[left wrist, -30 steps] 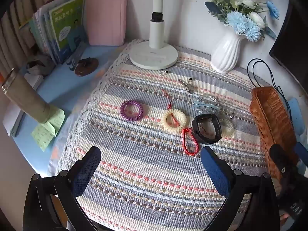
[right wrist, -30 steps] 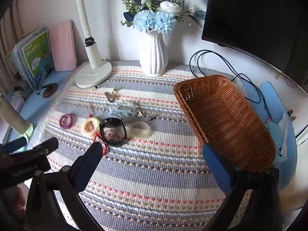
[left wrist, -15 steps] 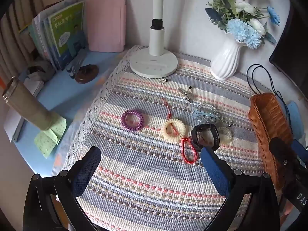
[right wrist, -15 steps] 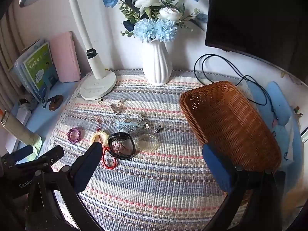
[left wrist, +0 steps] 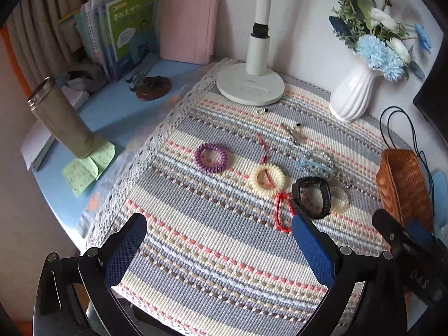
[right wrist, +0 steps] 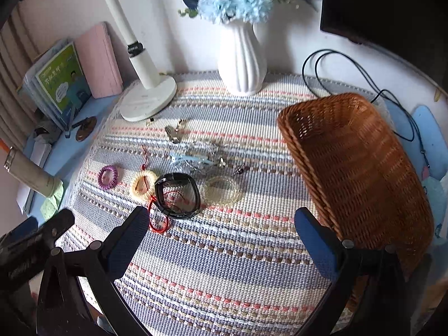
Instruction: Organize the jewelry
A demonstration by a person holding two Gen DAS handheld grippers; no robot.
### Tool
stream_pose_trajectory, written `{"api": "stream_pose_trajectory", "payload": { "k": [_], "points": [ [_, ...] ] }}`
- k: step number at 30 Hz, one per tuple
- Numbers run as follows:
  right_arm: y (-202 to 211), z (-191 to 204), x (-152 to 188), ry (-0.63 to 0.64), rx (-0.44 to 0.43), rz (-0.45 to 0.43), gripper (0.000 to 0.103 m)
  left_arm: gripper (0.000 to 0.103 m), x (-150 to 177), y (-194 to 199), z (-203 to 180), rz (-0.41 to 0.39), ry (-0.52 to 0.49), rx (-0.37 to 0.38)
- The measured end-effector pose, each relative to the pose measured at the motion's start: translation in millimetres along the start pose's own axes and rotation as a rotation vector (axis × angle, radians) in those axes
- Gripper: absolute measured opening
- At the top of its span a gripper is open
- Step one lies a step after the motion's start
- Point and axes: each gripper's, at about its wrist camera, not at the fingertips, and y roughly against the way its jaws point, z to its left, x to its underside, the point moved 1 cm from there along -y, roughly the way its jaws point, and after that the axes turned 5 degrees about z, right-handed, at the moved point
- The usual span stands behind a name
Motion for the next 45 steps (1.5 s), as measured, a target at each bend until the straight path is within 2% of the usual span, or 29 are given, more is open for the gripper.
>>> {"api": "stream_pose_trajectory", "payload": {
  "k": [2, 9, 14, 18, 23, 26, 31, 45],
  "points": [
    [-2, 2, -1, 0.003, -0.005, 0.001, 0.103, 0.103, -3, -4, 2, 0.009, 0.002, 0.023],
    [2, 12, -13, 0.032, 0.079, -0.037, 0.103, 0.103, -27, -14, 1, -0.013, -0.014, 0.105],
    [5, 10, -11, 0.031, 0.059, -0.044, 0.103, 0.103, -37, -45, 5, 0.055, -0.04, 0.082],
    [8, 1, -8, 0.003, 0.041, -0.061, 0.103, 0.103, -36, -61, 21, 0.093, 0.013, 0.111],
    [10, 5, -6, 0.01, 0.035, -0.078, 0.103, 0.103, -36, -54, 21, 0.074, 0.002, 0.099],
    [11, 8, -6, 0.017, 0.036, -0.081, 0.103, 0.103, -36, -44, 13, 0.062, -0.047, 0.063],
    [12, 8, -6, 0.011, 0.034, -0.076, 0.103, 0.103, -39, -24, 2, 0.006, -0.109, 0.059],
    [10, 1, -4, -0.01, 0.033, -0.071, 0.103, 0.103, -40, -23, -1, 0.003, -0.103, 0.084]
  ]
}}
